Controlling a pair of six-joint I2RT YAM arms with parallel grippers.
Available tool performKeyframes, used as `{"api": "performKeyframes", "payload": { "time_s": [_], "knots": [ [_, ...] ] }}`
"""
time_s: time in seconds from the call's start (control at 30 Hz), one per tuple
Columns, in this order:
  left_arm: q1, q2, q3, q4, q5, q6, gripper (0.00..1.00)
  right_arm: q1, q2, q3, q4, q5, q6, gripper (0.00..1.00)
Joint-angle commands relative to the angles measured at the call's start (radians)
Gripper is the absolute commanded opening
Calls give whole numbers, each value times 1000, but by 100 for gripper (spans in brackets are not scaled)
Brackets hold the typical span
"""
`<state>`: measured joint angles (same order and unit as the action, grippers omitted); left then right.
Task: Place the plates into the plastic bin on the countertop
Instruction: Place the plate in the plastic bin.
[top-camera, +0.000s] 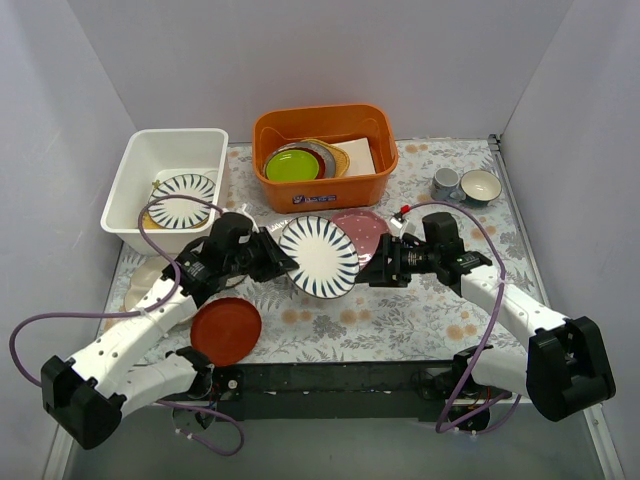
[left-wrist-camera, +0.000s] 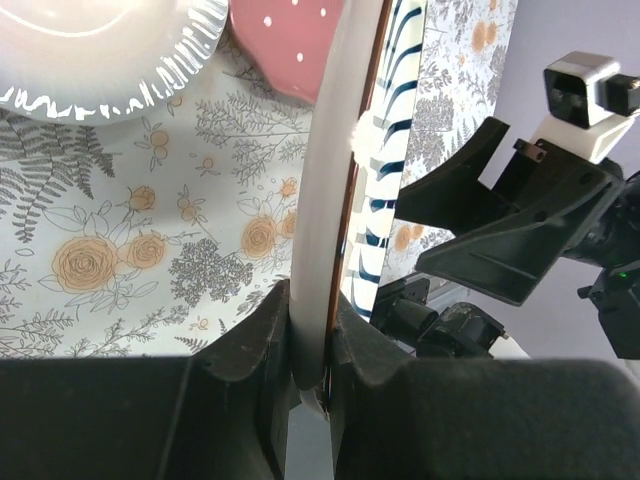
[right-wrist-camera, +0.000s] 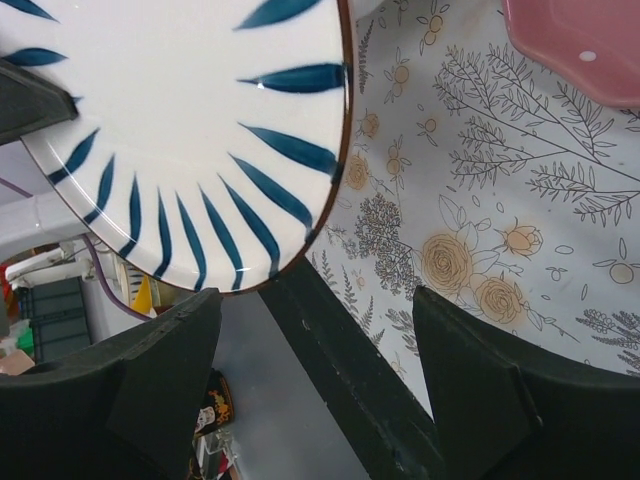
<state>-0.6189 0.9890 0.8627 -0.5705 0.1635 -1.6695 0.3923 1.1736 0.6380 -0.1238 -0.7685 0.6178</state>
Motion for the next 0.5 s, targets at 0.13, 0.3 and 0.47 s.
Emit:
{"api": "performKeyframes", "payload": {
  "time_s": [0.13,0.3,0.47],
  "knots": [
    [57,59,249,17,16,63,0,-7,-23,-17,24,-46,-12,85],
    [100,120,328,27,79,79,0,-7,-26,-24,24,-52,-20,91],
    [172,165,418,18,122,116,0,-9,-42,-34,19,-52,-26,94]
  ]
}}
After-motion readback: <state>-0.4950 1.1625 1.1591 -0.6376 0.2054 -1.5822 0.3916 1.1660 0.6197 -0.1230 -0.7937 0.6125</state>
